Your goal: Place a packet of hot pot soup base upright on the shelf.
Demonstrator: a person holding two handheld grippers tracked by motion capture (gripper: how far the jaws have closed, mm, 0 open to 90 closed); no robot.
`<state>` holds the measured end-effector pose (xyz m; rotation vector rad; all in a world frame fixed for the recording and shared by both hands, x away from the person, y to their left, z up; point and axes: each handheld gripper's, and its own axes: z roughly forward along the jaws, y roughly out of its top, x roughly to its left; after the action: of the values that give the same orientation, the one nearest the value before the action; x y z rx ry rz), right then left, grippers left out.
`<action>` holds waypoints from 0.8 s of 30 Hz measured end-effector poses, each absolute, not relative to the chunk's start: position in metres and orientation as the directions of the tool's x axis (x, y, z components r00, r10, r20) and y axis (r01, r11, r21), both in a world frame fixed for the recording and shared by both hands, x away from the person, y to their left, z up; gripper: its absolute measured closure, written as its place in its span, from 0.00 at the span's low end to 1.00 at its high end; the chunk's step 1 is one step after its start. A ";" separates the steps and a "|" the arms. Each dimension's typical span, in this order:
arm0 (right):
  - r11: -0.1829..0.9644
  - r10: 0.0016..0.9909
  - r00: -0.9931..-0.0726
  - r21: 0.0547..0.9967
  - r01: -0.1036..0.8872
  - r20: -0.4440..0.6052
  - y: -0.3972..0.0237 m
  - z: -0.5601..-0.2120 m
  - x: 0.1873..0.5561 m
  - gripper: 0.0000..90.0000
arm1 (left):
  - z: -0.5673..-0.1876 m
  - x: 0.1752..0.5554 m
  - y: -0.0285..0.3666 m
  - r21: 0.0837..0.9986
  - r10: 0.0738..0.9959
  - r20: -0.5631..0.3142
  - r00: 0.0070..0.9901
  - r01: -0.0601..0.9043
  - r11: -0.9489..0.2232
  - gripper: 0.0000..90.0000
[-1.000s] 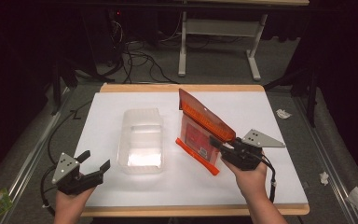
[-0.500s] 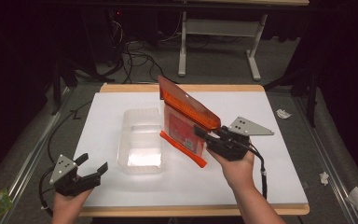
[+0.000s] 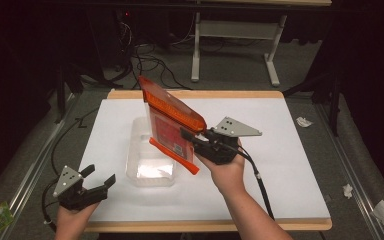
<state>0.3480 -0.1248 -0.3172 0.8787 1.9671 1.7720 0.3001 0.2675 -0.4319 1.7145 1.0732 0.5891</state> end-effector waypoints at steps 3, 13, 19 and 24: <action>0.019 0.646 -0.747 0.975 0.219 0.155 -0.114 -0.319 0.352 0.81 | -0.432 0.300 0.267 0.914 0.862 -0.095 0.498 0.387 -0.122 0.19; 0.041 0.649 -0.744 0.970 0.240 0.157 -0.087 -0.328 0.364 0.81 | -0.432 0.301 0.269 0.917 0.859 -0.102 0.502 0.382 -0.115 0.19; 0.040 0.656 -0.735 0.964 0.263 0.174 -0.076 -0.336 0.369 0.81 | -0.431 0.301 0.268 0.917 0.856 -0.096 0.509 0.380 -0.122 0.19; 0.039 0.663 -0.726 0.960 0.278 0.183 -0.066 -0.343 0.373 0.81 | -0.431 0.301 0.267 0.918 0.855 -0.085 0.512 0.374 -0.133 0.19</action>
<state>0.3726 -0.0662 -0.3430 0.9563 2.0110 1.7362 0.3006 0.2672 -0.4310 1.7263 1.0428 0.5842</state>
